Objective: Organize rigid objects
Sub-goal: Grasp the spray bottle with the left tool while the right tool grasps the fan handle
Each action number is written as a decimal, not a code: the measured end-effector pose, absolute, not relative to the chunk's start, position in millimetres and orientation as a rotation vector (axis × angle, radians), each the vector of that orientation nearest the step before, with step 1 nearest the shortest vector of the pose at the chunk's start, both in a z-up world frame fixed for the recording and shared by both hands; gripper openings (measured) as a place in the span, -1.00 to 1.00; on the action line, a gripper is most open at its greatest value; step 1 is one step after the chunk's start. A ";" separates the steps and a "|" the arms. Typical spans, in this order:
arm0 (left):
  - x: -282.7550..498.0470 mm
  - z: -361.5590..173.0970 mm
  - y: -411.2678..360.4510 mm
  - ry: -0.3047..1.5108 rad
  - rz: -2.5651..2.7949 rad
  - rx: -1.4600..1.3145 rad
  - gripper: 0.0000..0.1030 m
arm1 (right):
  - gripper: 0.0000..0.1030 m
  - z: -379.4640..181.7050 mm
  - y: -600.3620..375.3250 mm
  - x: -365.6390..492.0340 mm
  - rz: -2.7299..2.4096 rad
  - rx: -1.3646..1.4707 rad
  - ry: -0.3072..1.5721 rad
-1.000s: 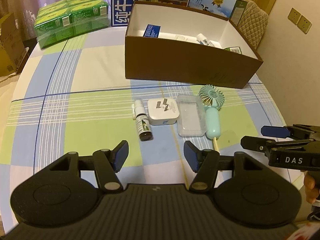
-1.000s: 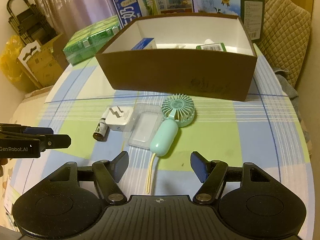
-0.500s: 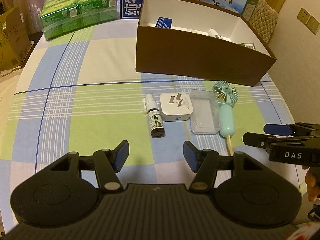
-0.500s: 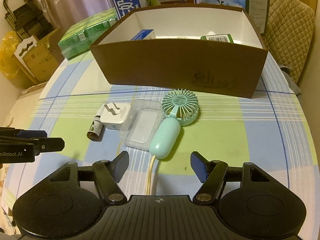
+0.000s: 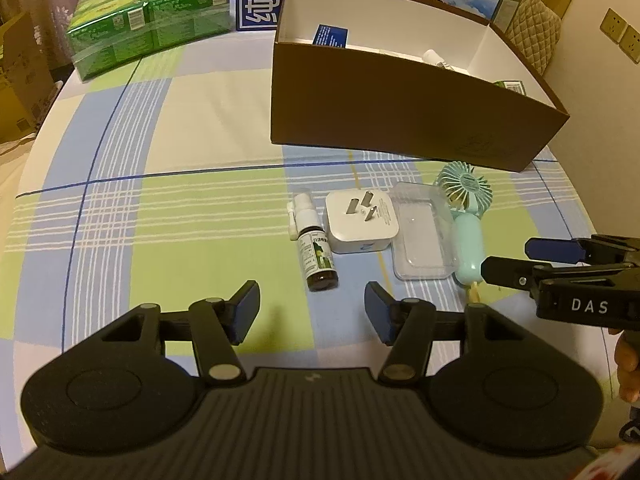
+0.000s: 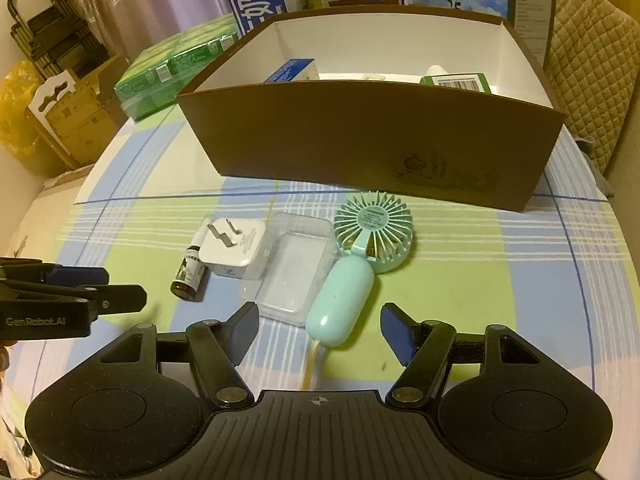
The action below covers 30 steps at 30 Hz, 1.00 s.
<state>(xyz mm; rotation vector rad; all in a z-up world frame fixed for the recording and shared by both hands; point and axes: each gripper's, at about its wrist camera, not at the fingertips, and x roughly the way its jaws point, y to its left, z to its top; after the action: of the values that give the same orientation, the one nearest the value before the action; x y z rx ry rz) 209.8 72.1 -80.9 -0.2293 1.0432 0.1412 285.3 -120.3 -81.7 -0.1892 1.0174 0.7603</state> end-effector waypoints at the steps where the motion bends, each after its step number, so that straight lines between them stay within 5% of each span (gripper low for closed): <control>1: 212.6 -82.9 72.5 1.046 0.138 -0.227 -0.01 | 0.27 -82.5 -119.4 286.5 0.759 -0.189 1.020; 22: 271.0 -132.0 78.5 1.111 0.086 -0.180 -0.26 | 0.27 -104.5 -120.8 316.2 0.675 -0.147 1.079; 26: 274.2 -136.2 80.4 1.118 0.086 -0.179 -0.52 | 0.26 -107.6 -116.4 318.5 0.670 -0.146 1.077; 30: 274.7 -135.2 85.6 1.107 0.100 -0.178 -0.62 | -0.01 -110.7 -111.3 321.6 0.657 -0.134 1.076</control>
<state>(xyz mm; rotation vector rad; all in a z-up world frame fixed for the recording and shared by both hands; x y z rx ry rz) 274.7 85.6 -135.2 -0.1780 1.1074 0.1004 321.6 -111.3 -110.7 -0.1338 1.0760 0.6569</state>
